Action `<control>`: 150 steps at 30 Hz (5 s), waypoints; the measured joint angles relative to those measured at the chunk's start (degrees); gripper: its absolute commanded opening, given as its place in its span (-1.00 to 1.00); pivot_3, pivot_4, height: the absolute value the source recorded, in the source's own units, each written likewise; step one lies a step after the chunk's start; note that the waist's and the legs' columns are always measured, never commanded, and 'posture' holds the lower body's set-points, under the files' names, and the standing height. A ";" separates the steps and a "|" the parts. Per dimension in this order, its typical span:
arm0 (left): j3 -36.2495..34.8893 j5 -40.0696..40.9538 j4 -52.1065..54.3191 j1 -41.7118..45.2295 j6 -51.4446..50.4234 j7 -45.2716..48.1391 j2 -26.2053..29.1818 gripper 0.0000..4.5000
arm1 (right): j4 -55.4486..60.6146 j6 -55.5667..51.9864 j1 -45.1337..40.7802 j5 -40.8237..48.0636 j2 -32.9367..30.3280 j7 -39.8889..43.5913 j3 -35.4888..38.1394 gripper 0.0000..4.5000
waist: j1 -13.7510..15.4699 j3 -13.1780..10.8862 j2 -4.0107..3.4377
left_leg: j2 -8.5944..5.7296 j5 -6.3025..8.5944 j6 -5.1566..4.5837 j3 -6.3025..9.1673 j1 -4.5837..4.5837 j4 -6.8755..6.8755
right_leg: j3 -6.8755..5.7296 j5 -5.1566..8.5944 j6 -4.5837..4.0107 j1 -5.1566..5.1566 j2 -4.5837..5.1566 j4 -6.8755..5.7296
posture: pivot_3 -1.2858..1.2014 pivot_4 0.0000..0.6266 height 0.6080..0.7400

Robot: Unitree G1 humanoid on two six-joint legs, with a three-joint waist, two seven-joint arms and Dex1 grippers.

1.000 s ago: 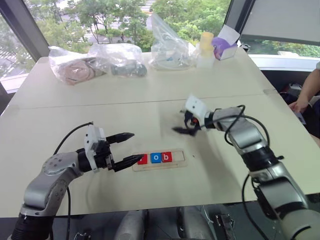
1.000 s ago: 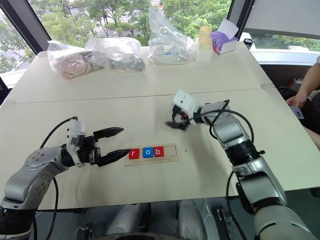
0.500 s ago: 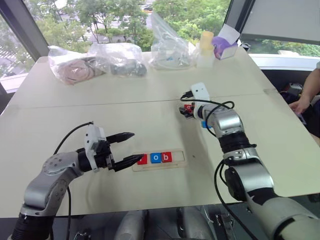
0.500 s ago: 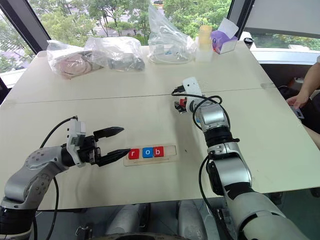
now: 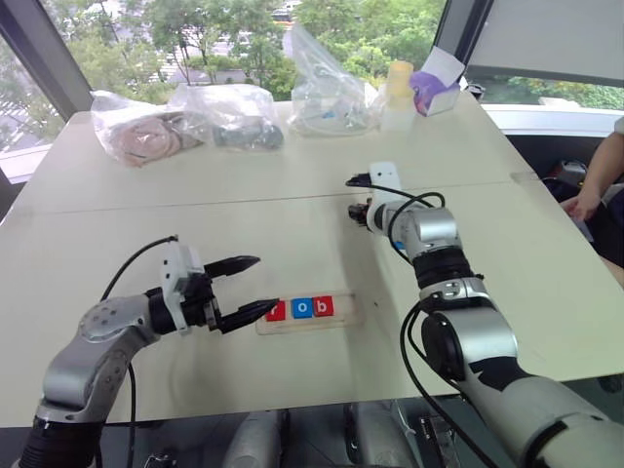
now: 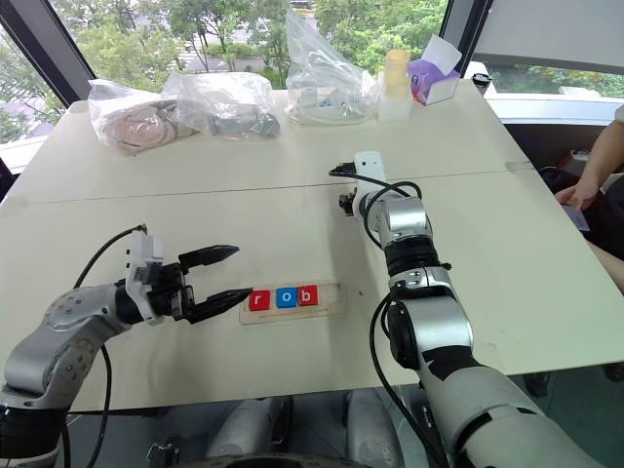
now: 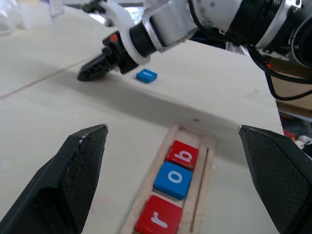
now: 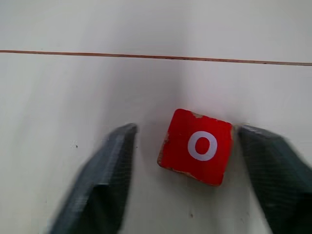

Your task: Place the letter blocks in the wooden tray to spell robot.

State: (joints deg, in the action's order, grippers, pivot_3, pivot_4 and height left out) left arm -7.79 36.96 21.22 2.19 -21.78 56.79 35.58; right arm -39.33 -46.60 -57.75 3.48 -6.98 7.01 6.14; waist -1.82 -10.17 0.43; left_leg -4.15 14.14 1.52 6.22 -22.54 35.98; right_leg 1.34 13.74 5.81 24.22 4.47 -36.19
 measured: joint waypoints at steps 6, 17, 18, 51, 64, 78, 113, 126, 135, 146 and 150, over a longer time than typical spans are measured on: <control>0.07 -0.08 0.04 -0.04 0.25 -0.05 -0.14 1.00 | 8.15 -1.67 4.37 -1.79 -1.72 3.09 -6.60 -0.47 | -0.70 0.00 -0.01 | 0.00 0.00 0.00 0.01 0.00 -0.03 | 0.00 0.00 0.01 0.01 0.01 0.00 | 0.03 -0.52 1.00; 0.42 -0.18 0.20 -1.51 1.04 0.39 -0.64 1.00 | 63.47 -41.63 26.00 3.02 -15.48 10.98 -3.83 -0.47 | 0.82 -0.01 -0.03 | 0.02 0.02 -0.03 0.09 -0.14 0.01 | -0.05 0.02 0.00 0.07 0.11 0.04 | 0.03 -0.52 1.00; 0.46 -0.18 0.19 -1.52 1.06 0.44 -0.73 1.00 | 66.65 -43.50 28.40 3.78 -15.45 10.85 -2.39 -0.47 | 0.97 0.00 -0.02 | 0.03 0.02 -0.03 0.10 -0.13 0.03 | -0.08 0.03 0.00 0.04 0.11 0.05 | 0.03 -0.52 1.00; 1.97 -0.85 -1.88 1.33 1.08 -0.08 -1.05 1.00 | 39.05 33.34 35.63 9.02 -54.75 65.73 -19.75 0.98 | 0.94 -0.34 -0.07 | 0.01 0.17 -0.27 -0.02 0.14 0.16 | -0.17 0.11 0.19 -0.75 0.18 0.84 | 0.03 -0.52 1.00; 2.03 -0.11 0.19 0.35 0.80 0.58 0.08 1.00 | 27.91 38.12 30.42 4.49 -46.11 69.78 -21.21 0.38 | 1.21 -0.36 -0.09 | -0.01 0.17 -0.25 0.02 0.12 0.17 | -0.16 0.12 0.08 -0.72 0.23 0.84 | 0.03 -0.52 1.00; 2.60 -0.09 -0.18 0.76 0.78 1.99 0.45 1.00 | 42.12 28.38 31.60 7.00 -43.38 68.76 -21.29 -0.49 | 1.09 -0.36 -0.10 | 0.02 0.17 -0.25 0.04 0.11 0.14 | -0.13 0.04 0.21 -0.65 0.23 0.79 | 0.03 -0.52 1.00; 3.82 -0.24 0.44 -0.29 0.90 0.53 -0.09 1.00 | 48.01 20.57 27.83 2.12 -34.53 63.19 -29.90 -0.49 | 1.20 -0.36 -0.08 | -0.01 0.16 -0.24 0.06 0.10 0.19 | -0.16 0.02 0.20 -0.66 0.23 0.76 | 0.03 -0.52 1.00; 3.87 -0.24 0.44 -0.28 0.91 0.34 -0.44 1.00 | 46.79 21.10 27.56 1.33 -34.30 63.13 -30.13 0.98 | 1.21 -0.36 -0.08 | -0.01 0.16 -0.23 0.06 0.10 0.19 | -0.16 0.02 0.20 -0.66 0.22 0.76 | 0.03 -0.52 1.00; 4.12 -0.26 0.44 -0.06 0.91 0.24 -0.83 1.00 | 46.93 16.92 25.06 2.98 -32.15 61.81 -28.37 0.98 | 1.24 -0.36 -0.08 | -0.02 0.16 -0.22 0.06 0.10 0.19 | -0.16 0.01 0.20 -0.66 0.22 0.74 | 0.03 -0.52 1.00; 4.15 -0.27 0.44 0.11 0.91 0.13 -0.84 1.00 | 45.27 18.18 24.78 1.58 -30.27 59.28 -28.70 0.98 | 1.19 -0.36 -0.08 | -0.02 0.15 -0.22 0.06 0.10 0.20 | -0.16 0.01 0.20 -0.65 0.20 0.73 | 0.03 -0.52 1.00; 4.15 -0.27 0.43 0.11 0.91 0.00 -0.84 1.00 | 43.57 19.26 24.21 1.13 -30.33 59.46 -28.81 0.98 | 1.17 -0.36 -0.08 | -0.02 0.15 -0.22 0.06 0.10 0.19 | -0.16 0.01 0.20 -0.64 0.19 0.73 | 0.03 -0.52 1.00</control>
State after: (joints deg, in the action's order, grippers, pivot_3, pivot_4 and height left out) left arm -3.64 36.69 21.65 2.30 -20.87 56.79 34.74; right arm 4.24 -27.34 -33.54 4.61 -37.31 66.47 -22.67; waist -0.65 -10.53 0.35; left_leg -4.18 14.30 1.30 6.28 -22.44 36.17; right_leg 1.17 13.75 6.01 23.58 4.66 -35.46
